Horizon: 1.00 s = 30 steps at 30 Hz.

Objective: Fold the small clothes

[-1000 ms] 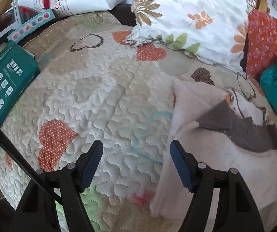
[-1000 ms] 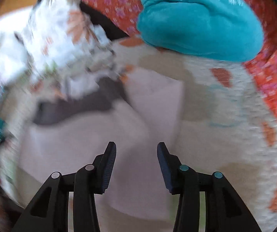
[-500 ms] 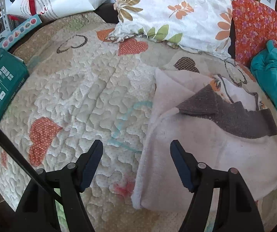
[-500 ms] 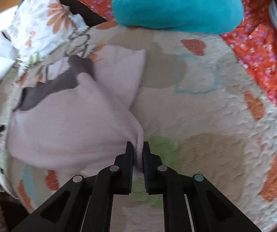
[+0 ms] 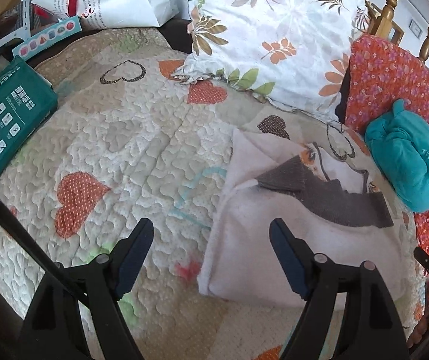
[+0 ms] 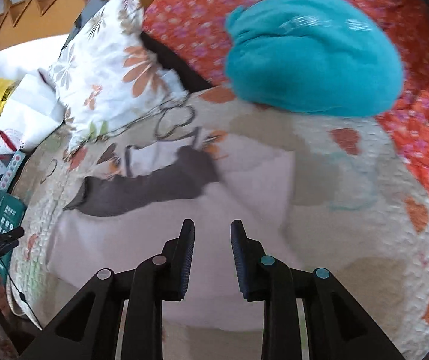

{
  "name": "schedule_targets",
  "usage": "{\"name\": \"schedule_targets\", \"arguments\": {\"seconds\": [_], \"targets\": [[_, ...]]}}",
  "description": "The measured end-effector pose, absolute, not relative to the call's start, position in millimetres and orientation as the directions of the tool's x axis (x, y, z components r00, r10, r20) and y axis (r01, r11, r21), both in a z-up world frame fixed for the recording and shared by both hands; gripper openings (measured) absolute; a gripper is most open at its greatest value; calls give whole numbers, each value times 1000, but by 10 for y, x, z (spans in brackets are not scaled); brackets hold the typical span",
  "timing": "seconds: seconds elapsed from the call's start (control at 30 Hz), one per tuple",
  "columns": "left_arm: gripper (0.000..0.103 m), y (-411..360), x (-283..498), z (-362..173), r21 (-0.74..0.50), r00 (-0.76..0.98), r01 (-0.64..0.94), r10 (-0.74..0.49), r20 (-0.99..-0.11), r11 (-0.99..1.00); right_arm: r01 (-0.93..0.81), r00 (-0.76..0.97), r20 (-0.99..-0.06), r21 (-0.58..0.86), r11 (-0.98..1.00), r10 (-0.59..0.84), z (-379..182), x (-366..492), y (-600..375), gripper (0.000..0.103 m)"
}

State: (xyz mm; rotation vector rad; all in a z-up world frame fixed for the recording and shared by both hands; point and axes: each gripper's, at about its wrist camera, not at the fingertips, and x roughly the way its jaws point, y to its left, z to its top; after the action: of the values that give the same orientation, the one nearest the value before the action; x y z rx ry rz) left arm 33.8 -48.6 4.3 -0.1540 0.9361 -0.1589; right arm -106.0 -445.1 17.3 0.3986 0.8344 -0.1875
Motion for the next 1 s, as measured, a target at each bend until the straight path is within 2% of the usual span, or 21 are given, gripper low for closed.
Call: {"name": "schedule_targets", "arguments": {"seconds": [0.2,0.37,0.5,0.73,0.87,1.0], "targets": [[78,-346,490,40,-151,606,33,-140,-783,988,202,620,-773,321,925,133,35,-408,-3837,27],[78,-76,657,-13,-232,572,-44,-165,-804,972,17,538,-818,253,967,204,-192,269,-2884,27],[78,100,713,2,-254,579,-96,-154,-800,962,-79,483,-860,145,986,165,-398,854,-2291,27],[78,299,787,33,-273,591,-147,-137,-795,951,-68,461,-885,41,997,68,-587,1784,-1919,28],[78,290,813,46,-244,598,-152,-108,-794,958,-52,467,-881,62,997,79,-495,1968,-1902,30],[78,253,808,41,-248,595,-136,-121,-794,959,-39,529,-836,147,988,145,-186,1680,-2104,44]]}}
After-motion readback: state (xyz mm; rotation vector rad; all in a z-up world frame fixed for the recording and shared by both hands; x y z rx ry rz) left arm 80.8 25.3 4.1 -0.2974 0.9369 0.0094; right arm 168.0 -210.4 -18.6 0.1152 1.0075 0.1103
